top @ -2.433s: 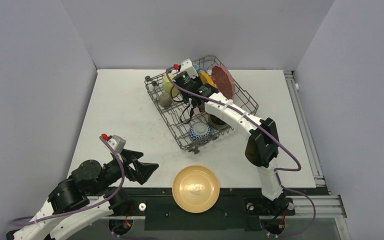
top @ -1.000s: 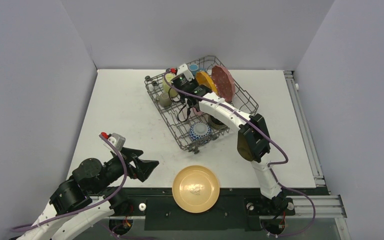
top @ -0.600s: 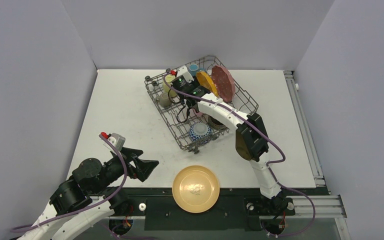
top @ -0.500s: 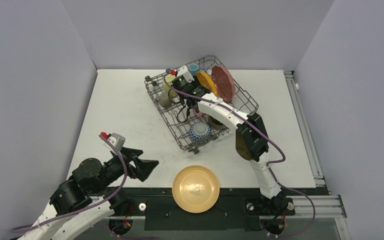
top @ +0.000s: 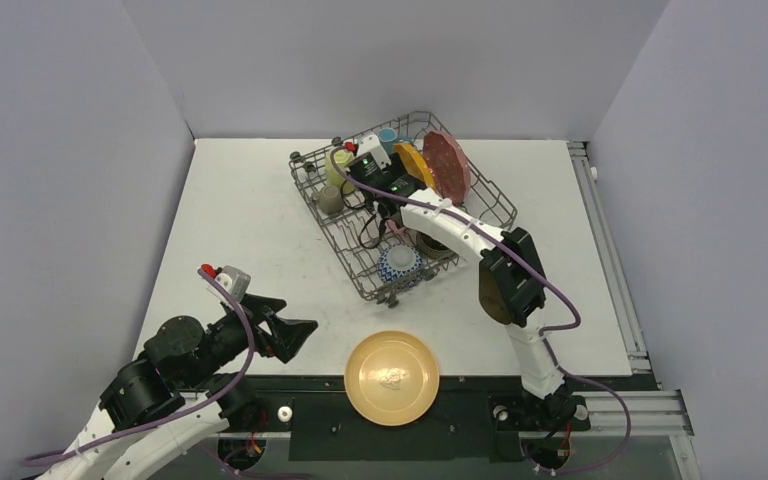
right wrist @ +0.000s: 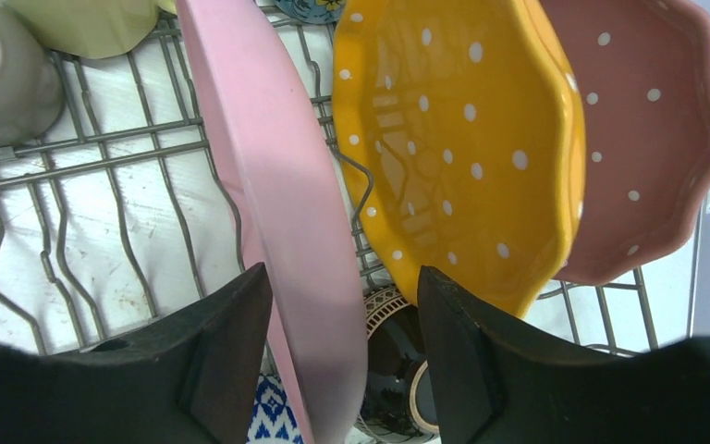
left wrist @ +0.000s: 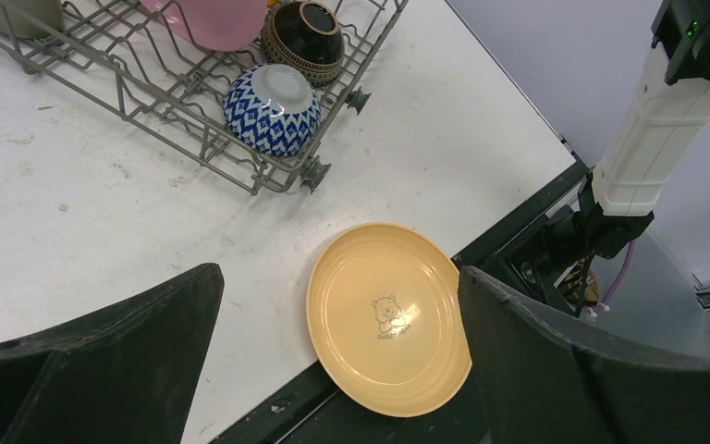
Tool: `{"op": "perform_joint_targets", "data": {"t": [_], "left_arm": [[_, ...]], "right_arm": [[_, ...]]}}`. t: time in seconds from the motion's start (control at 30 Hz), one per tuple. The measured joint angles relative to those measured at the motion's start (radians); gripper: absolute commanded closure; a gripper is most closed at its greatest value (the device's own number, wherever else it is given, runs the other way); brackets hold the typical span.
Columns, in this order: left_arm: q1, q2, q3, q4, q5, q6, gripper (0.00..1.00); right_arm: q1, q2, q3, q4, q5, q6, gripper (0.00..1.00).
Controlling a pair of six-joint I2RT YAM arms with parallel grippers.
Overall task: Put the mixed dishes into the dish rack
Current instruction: Insert the plate into the dish rack.
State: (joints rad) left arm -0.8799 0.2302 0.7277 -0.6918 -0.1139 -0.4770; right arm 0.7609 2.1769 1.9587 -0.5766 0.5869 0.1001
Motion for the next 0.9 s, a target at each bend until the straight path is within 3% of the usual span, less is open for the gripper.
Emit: {"op": "perform_joint_targets", "data": {"t": [0.17,0.53,0.9], "left_arm": [[0.001,0.0,-0.004,0.0,0.0,0.0,0.04],[0.011,0.012,-0.004,0.0,-0.005,-0.001,0.04],[0.013,0.147,0.003,-0.018,-0.015,-0.028,0.04]], "right_arm": [[0.008,-0.08,-0.061,0.024,-0.029,0.015,0.38],[0.069,-0.267,-0.156,0.056,-0.045,0.021,0.38],[0.169,-0.545,-0.375,0.068,-0.021,0.045,0.38]]}}
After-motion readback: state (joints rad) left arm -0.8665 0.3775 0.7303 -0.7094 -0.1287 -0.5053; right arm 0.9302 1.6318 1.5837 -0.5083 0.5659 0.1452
